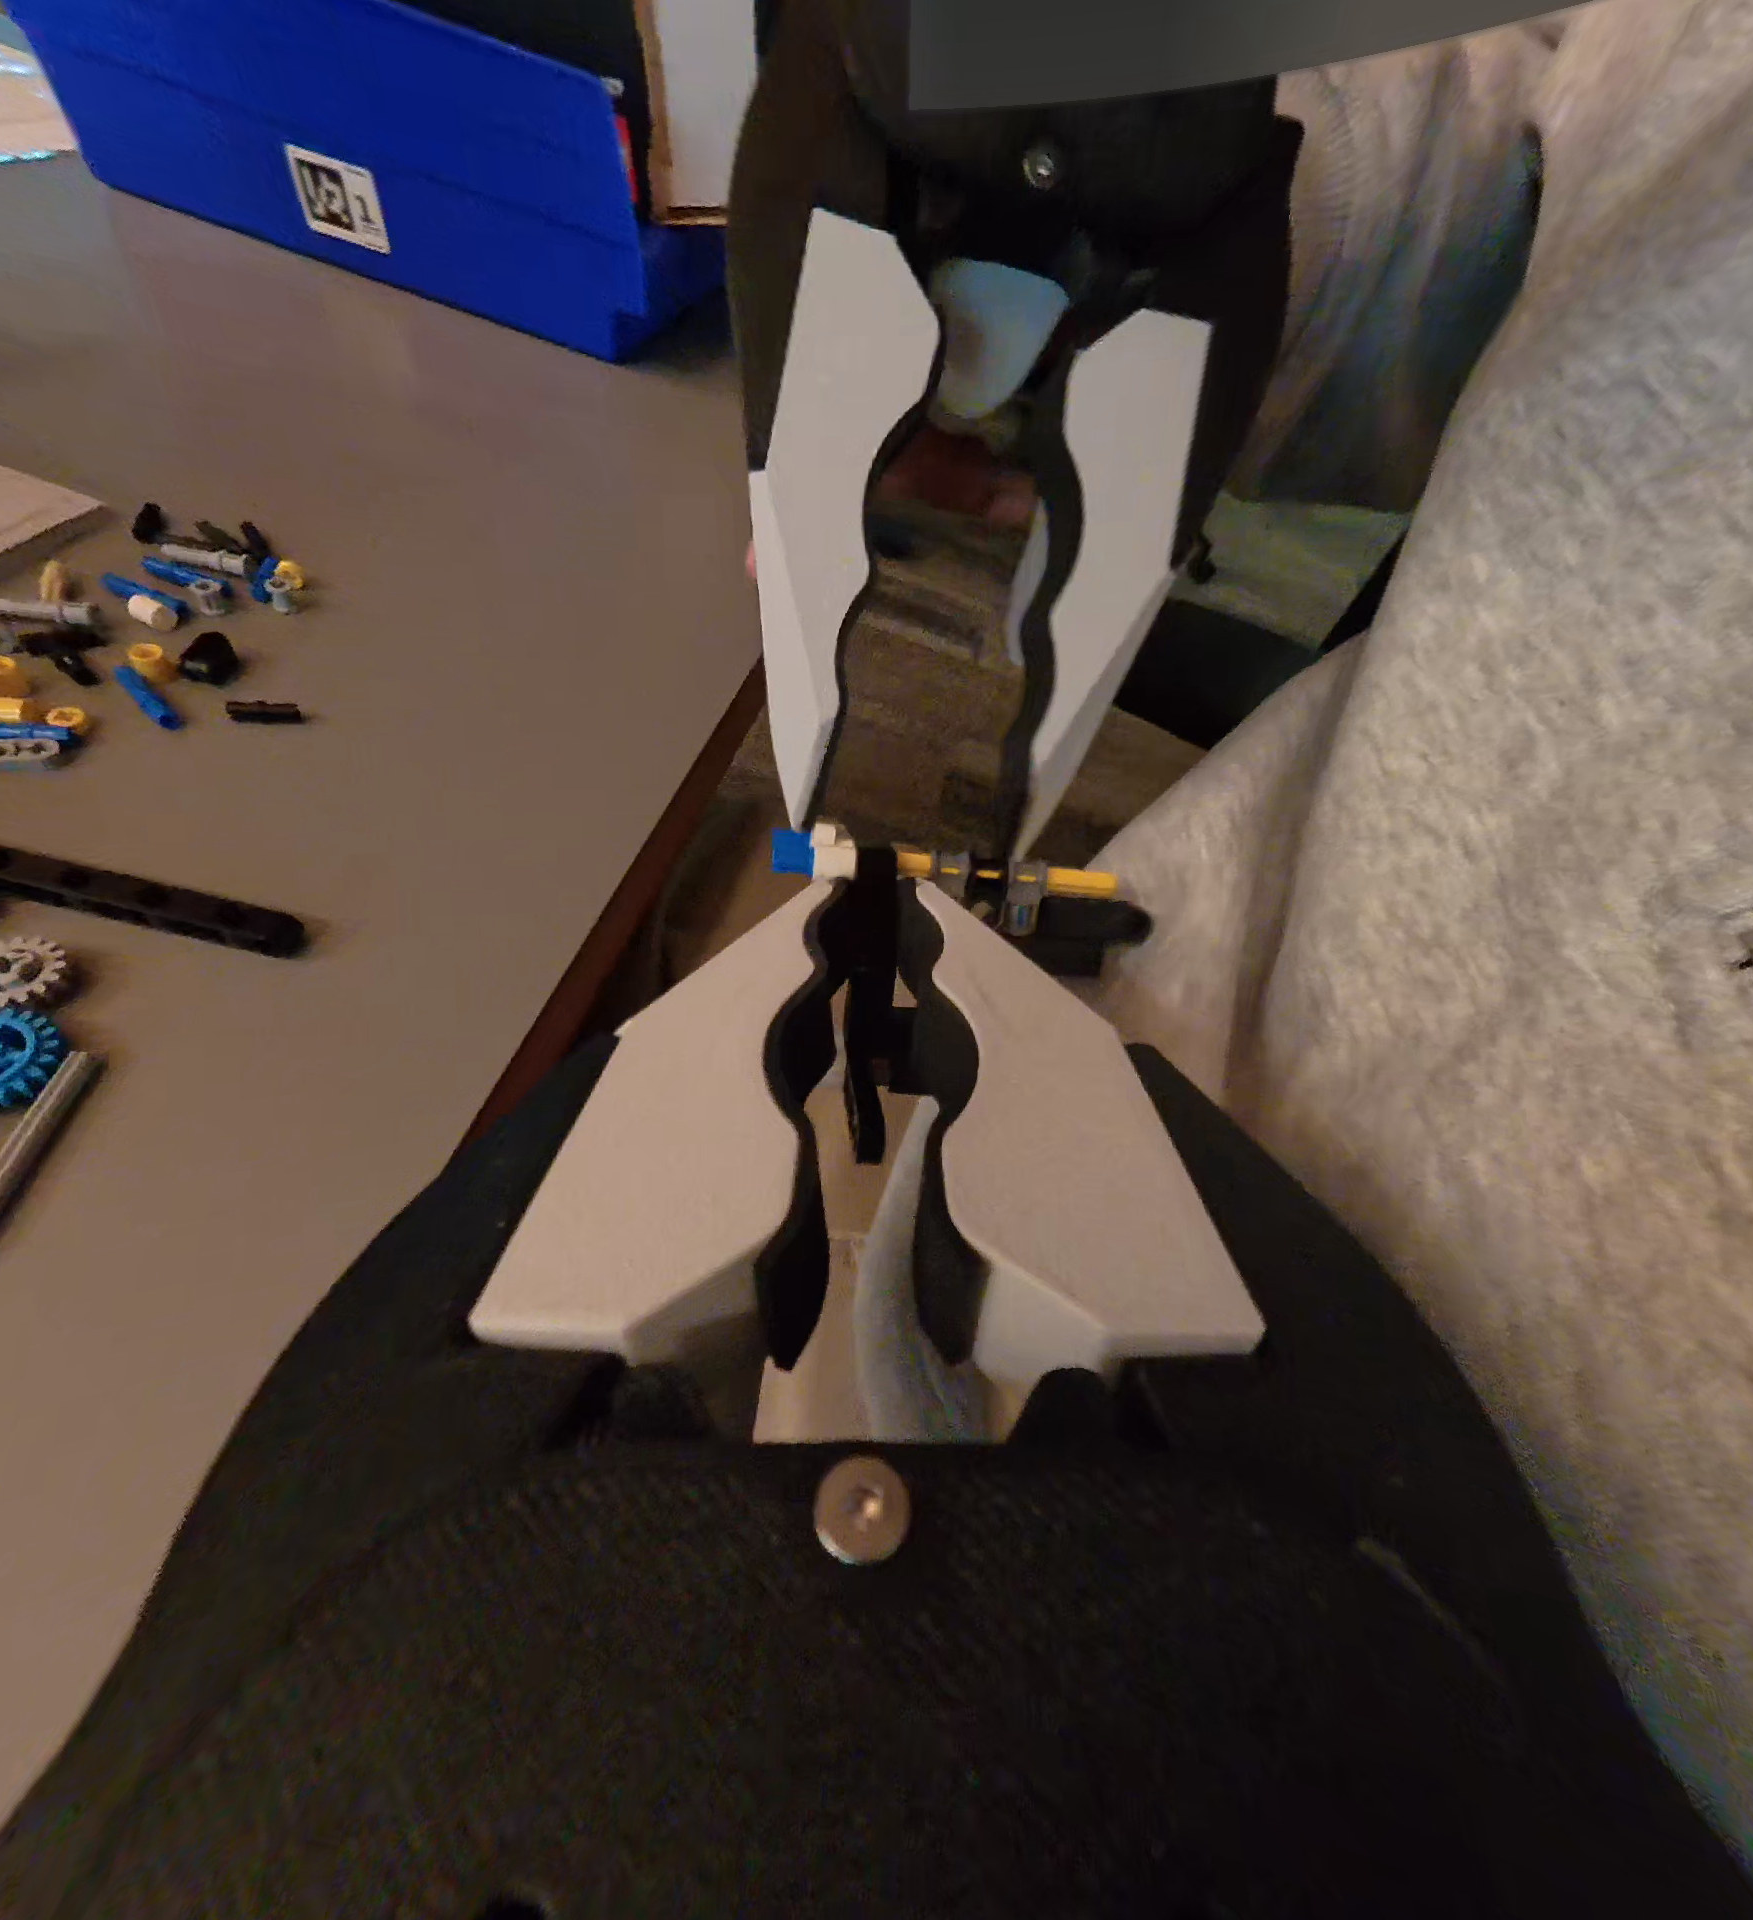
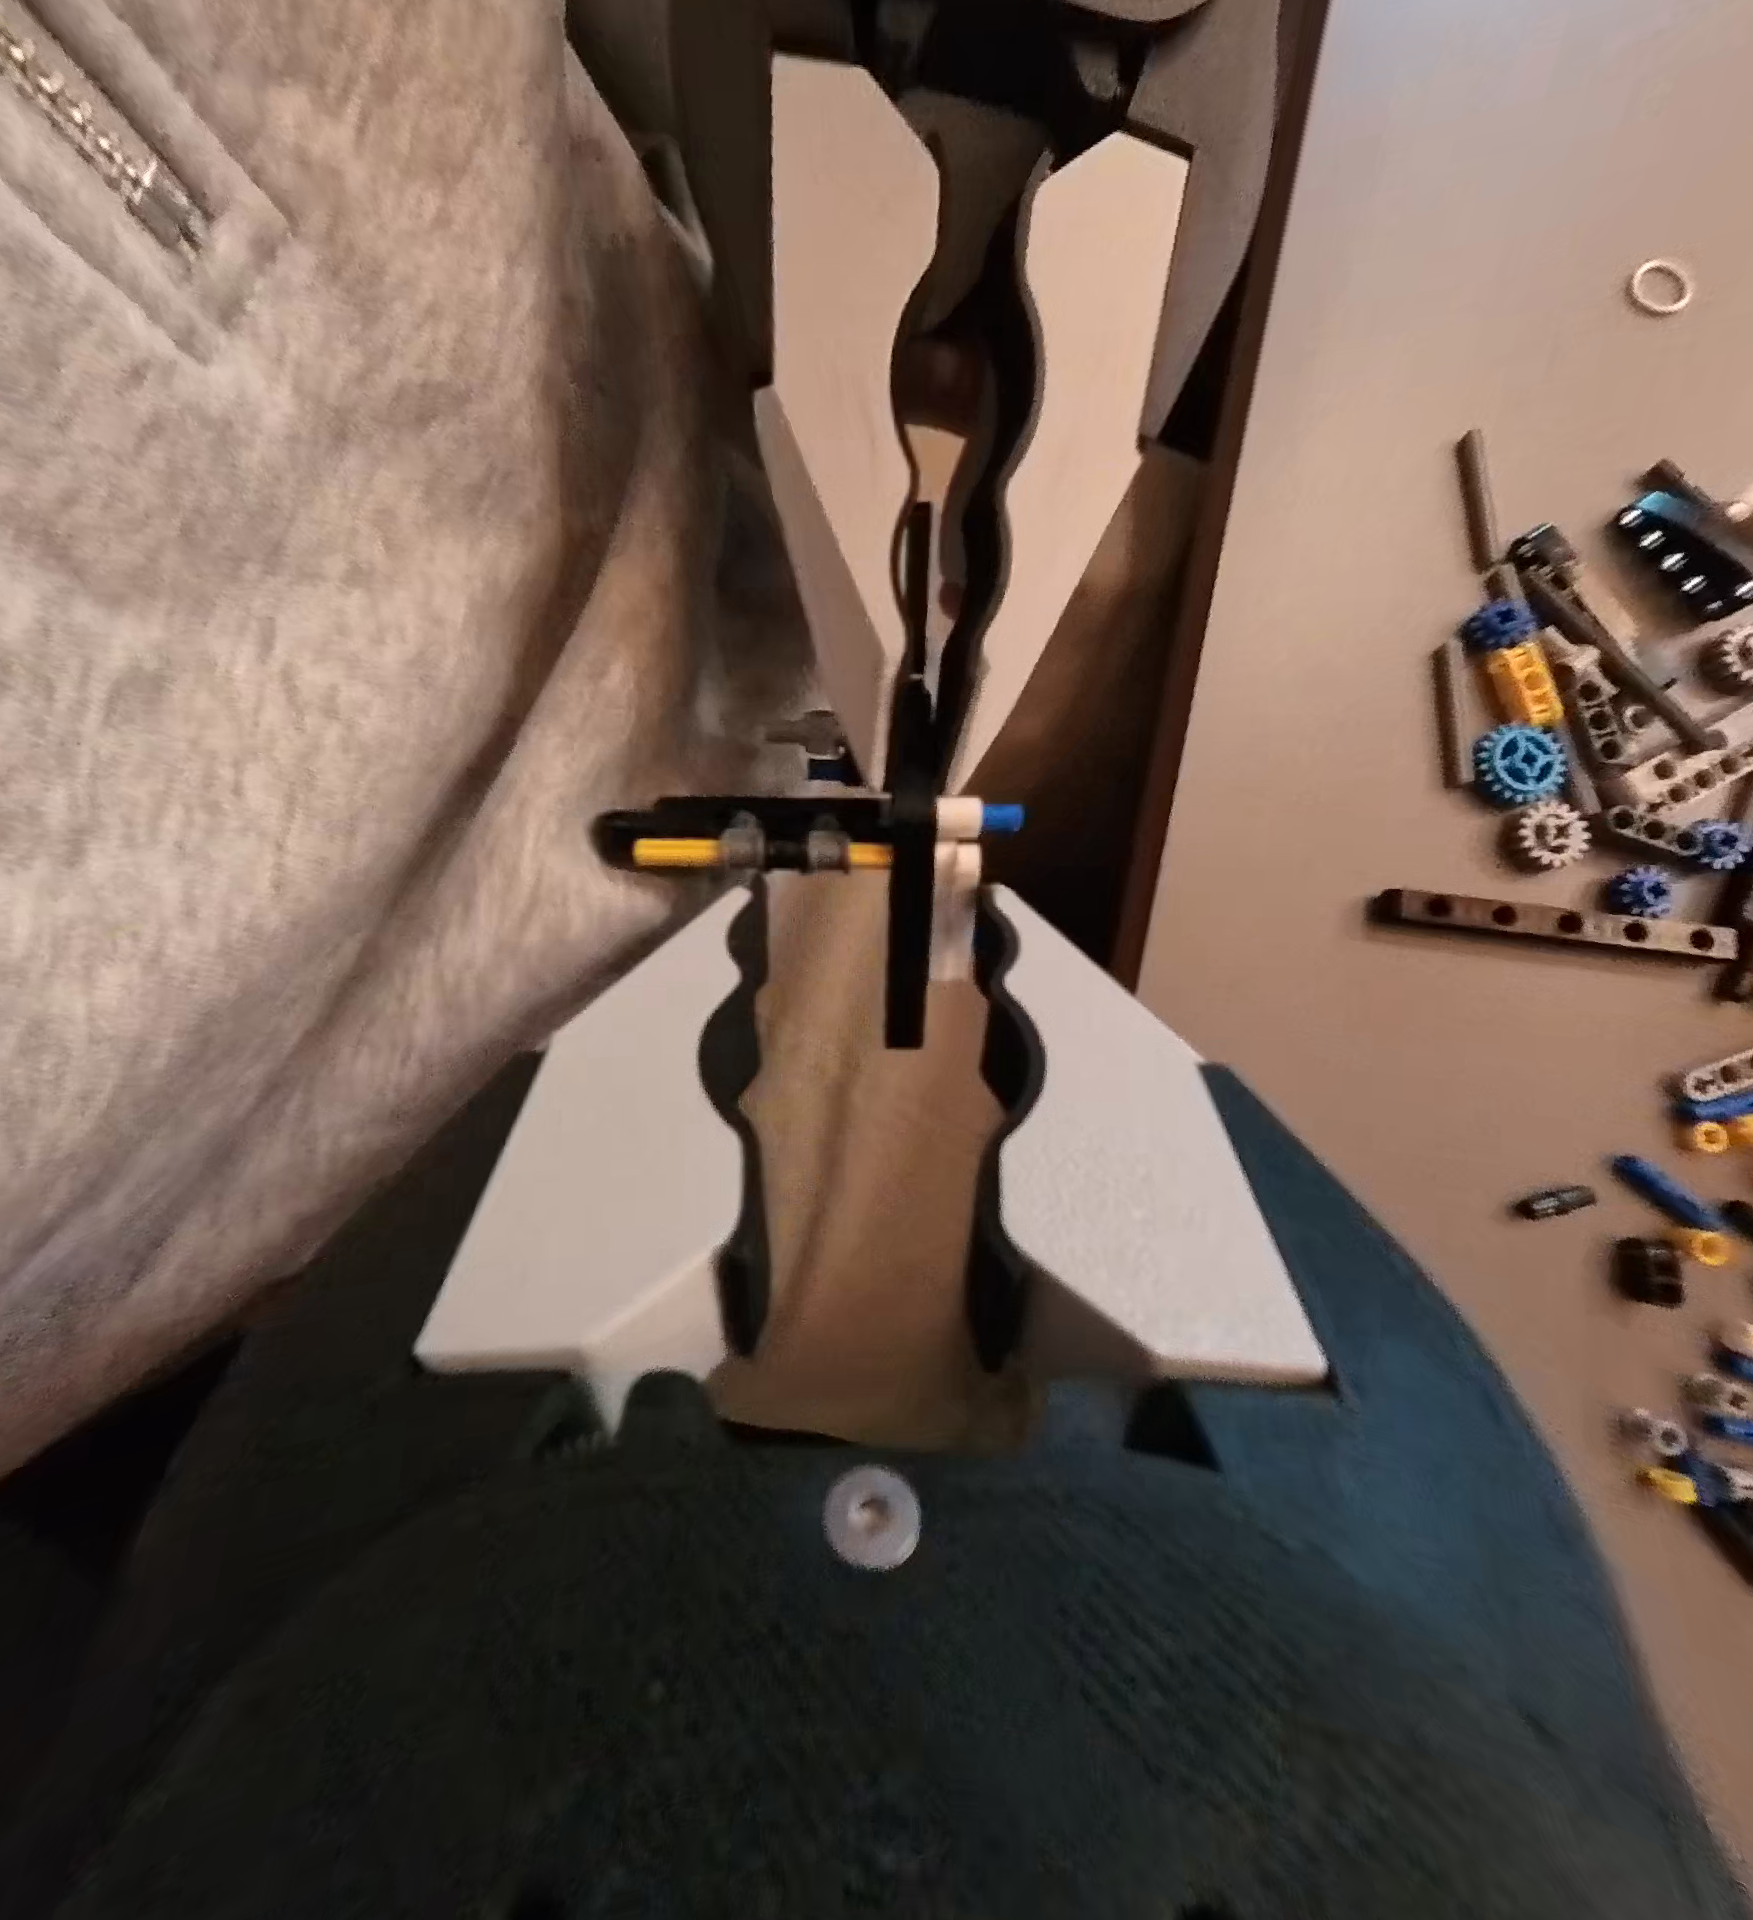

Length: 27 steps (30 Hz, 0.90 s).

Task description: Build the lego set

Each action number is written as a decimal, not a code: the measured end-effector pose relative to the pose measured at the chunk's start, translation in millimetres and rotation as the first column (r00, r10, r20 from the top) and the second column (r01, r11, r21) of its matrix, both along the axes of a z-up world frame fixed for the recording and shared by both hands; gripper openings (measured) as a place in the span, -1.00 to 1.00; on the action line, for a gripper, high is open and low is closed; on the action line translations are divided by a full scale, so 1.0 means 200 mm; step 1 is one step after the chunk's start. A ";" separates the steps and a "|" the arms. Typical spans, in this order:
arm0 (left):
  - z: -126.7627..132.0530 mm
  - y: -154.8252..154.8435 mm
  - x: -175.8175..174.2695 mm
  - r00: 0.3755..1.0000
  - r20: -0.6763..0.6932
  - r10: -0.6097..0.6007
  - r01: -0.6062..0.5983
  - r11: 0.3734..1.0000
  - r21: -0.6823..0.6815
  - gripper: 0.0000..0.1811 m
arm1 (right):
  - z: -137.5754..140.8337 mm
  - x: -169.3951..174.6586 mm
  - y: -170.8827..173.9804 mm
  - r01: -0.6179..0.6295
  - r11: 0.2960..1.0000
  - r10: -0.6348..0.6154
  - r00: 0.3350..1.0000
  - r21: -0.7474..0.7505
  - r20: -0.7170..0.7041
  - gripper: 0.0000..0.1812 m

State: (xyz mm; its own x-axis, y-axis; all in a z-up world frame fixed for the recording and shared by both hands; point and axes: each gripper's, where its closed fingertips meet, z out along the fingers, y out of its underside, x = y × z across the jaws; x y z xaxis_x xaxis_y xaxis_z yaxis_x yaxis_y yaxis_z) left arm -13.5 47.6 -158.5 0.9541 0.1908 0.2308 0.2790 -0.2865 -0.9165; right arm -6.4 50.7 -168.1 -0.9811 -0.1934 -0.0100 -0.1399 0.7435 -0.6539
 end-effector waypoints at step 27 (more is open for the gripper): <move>0.12 -0.05 -0.01 1.000 0.004 -0.005 0.005 0.991 0.134 -0.95 | 0.24 0.01 -0.05 0.091 0.973 -0.047 0.978 -0.212 0.205 -0.18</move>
